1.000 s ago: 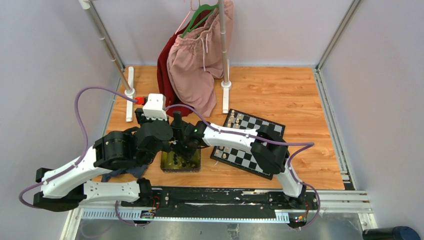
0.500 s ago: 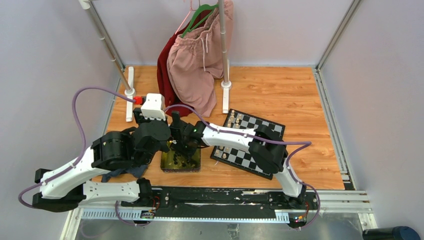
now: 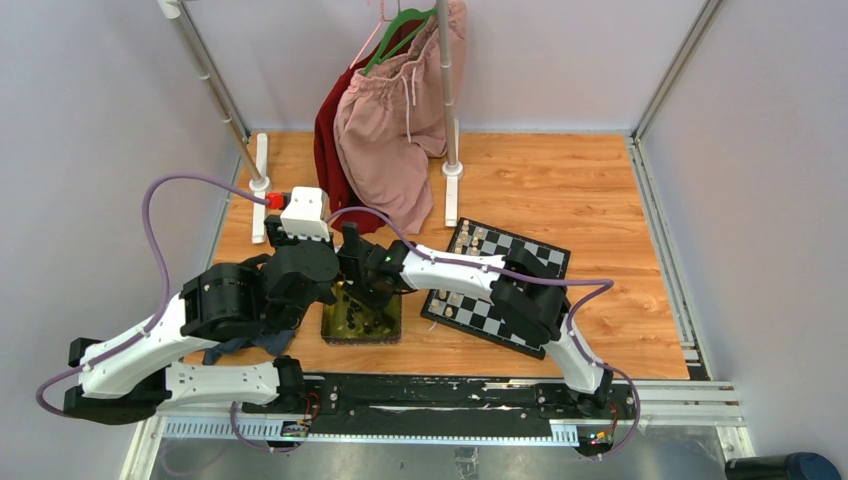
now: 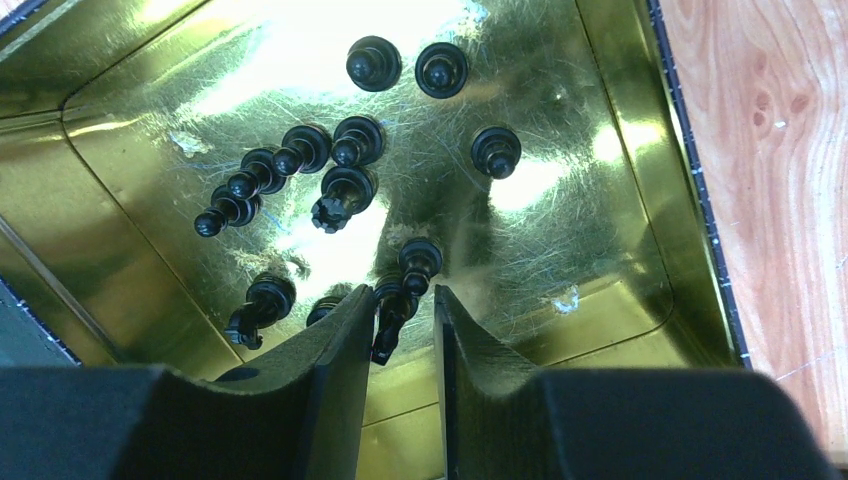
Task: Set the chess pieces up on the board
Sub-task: Pick up the chess piece from the storage box.
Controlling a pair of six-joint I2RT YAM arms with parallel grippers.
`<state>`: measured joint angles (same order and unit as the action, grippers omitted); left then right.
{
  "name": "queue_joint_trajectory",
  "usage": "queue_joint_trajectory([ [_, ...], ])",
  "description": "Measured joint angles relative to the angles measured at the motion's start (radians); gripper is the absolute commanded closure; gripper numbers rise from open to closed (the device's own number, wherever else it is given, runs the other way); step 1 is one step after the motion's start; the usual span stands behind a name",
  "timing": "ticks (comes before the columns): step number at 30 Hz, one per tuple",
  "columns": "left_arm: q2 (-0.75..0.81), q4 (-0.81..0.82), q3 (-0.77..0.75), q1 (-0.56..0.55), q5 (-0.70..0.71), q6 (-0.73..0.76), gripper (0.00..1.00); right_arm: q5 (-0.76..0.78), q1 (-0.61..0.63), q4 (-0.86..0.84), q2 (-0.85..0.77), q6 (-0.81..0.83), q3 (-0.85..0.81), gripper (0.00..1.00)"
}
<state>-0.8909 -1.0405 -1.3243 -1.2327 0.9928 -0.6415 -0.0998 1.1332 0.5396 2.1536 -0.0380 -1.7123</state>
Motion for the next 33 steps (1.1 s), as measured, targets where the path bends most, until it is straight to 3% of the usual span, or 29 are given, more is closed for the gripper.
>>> queue_joint_trajectory([
  [10,0.000,0.001,0.000,0.000,0.001,0.003,0.09,0.022,-0.008,0.000,0.001,-0.014,0.000,0.76],
  [17,0.000,0.007,0.000,0.000,0.000,0.003,0.09,0.023,-0.014,-0.004,-0.002,-0.023,0.006,1.00],
  [33,-0.048,0.008,-0.080,0.000,0.026,0.004,0.09,0.026,-0.015,0.002,-0.135,-0.025,0.097,1.00],
])
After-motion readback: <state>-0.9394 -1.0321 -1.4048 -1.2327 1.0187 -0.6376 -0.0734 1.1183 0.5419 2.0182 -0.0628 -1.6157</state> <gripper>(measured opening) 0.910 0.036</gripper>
